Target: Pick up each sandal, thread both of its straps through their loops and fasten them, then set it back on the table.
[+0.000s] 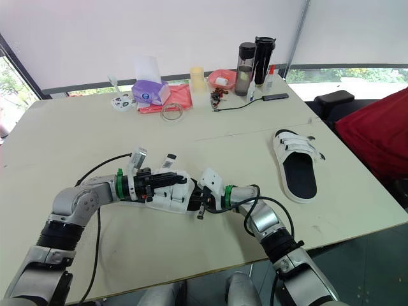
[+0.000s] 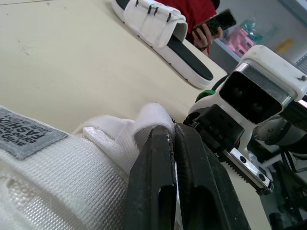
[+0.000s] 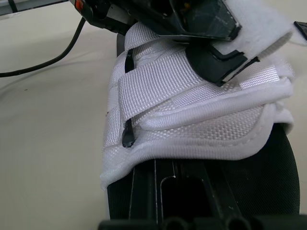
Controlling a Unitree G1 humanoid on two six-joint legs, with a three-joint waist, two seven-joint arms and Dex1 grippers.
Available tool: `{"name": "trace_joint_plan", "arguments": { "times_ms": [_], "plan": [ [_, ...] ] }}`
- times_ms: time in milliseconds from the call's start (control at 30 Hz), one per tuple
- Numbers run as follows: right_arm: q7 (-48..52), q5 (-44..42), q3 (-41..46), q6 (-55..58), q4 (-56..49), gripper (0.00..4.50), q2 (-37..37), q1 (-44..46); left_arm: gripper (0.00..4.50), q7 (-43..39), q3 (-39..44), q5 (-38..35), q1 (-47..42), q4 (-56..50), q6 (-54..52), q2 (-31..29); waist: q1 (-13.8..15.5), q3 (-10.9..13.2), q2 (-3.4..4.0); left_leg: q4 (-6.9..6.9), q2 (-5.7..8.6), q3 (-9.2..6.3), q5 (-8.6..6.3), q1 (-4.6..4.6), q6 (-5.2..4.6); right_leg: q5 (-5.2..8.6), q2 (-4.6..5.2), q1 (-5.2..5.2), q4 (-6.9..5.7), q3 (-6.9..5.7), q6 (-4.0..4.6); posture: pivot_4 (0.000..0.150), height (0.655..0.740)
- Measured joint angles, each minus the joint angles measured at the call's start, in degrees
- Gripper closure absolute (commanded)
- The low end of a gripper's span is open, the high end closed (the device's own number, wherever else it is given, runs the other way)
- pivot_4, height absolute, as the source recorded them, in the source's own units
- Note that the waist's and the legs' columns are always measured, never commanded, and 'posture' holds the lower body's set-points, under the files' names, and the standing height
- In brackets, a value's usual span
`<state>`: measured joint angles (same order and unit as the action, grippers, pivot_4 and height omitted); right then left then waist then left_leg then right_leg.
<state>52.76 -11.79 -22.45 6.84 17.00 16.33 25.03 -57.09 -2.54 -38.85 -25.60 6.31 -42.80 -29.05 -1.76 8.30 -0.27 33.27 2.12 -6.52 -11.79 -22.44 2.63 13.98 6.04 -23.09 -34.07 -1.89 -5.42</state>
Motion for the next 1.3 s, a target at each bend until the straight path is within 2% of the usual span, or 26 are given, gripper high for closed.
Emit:
{"name": "trace_joint_plan", "arguments": {
  "times_ms": [200, 233, 667, 800, 933, 1033, 1100, 1267, 1300],
  "plan": [
    [0.0, 0.0, 0.17, 0.0, 0.0, 4.5, -0.01, -0.14, 0.21, -1.2, 2.48, -2.26, -1.34, -0.33, -1.47, 0.24, -0.11, -0.04, 0.01, 0.0, 0.0, 0.01, 0.0, -0.02, 0.0, 0.0, 0.01, 0.0, 0.06, -0.05, 0.0, 0.15, 0.74],
    [0.0, 0.0, 0.14, 0.0, 0.0, 4.5, -0.02, -0.14, 0.05, -1.18, 2.63, -2.14, -1.41, -0.42, -1.16, 0.31, -0.15, -0.04, 0.02, 0.0, 0.0, 0.01, 0.0, -0.02, 0.0, 0.0, 0.01, 0.01, 0.06, -0.05, 0.0, 0.15, 0.74],
    [0.01, 0.0, 0.06, 0.0, 0.0, 4.5, -0.15, -0.05, 0.05, -1.2, 2.9, 4.77, -1.24, -0.62, 8.24, -0.01, -0.03, -0.03, 0.02, 0.0, 0.0, 0.0, 0.0, -0.01, 0.0, 0.0, 0.04, 0.01, 0.03, -0.02, 0.0, 0.15, 0.74],
    [0.01, 0.02, 0.05, 0.0, 0.21, 4.5, -0.21, 0.17, 0.05, -3.29, 0.57, 6.81, -4.67, 3.22, 8.56, 0.7, -0.07, -0.02, 0.0, 0.0, 0.01, 0.02, 0.0, -0.04, 0.0, 0.0, -0.08, -0.02, 0.05, -0.06, 0.0, 0.15, 0.74],
    [0.01, 0.04, -0.11, -0.01, 0.29, 4.5, -0.46, 0.25, 0.05, -5.83, -1.21, 8.79, -10.33, 11.3, 8.42, 1.86, -0.31, -0.02, -0.02, 0.0, 0.03, 0.03, 0.0, -0.03, 0.0, 0.0, -0.11, 0.0, 0.03, -0.11, 0.0, 0.15, 0.74],
    [0.01, 0.04, -0.29, -0.01, 0.28, 4.5, -0.72, 0.25, 0.82, -7.83, -1.59, 10.09, -12.8, 15.29, 8.69, 2.34, -0.59, -0.02, -0.02, -0.01, 0.03, 0.02, 0.01, 0.0, -0.01, 0.0, -0.12, 0.03, -0.06, -0.11, -0.01, 0.15, 0.74],
    [0.01, 0.04, -0.27, -0.01, 0.28, 4.5, -0.79, 0.19, 1.68, -9.47, -1.89, 10.79, -13.86, 17.24, 8.74, 2.42, -0.61, -0.02, -0.02, -0.01, 0.04, 0.01, 0.01, 0.02, -0.03, -0.01, -0.14, 0.22, -0.16, -0.1, -0.02, 0.15, 0.74],
    [0.0, 0.04, 0.03, -0.01, 0.28, 4.5, -0.79, -0.07, 4.19, -13.65, -3.39, 12.17, -15.18, 18.69, 8.73, 2.4, -0.45, -0.02, -0.02, -0.01, 0.02, -0.07, 0.01, 0.07, -0.02, -0.01, -0.16, 0.23, -0.18, -0.1, -0.02, 0.15, 0.74],
    [0.0, 0.04, 0.09, -0.01, 0.28, 4.5, -0.79, -0.1, 4.43, -14.14, -3.42, 12.26, -15.2, 18.73, 8.71, 2.4, -0.44, -0.02, -0.02, -0.01, 0.01, -0.07, 0.01, 0.07, -0.02, -0.01, -0.15, 0.23, -0.17, -0.1, -0.02, 0.15, 0.74]
  ]
}}
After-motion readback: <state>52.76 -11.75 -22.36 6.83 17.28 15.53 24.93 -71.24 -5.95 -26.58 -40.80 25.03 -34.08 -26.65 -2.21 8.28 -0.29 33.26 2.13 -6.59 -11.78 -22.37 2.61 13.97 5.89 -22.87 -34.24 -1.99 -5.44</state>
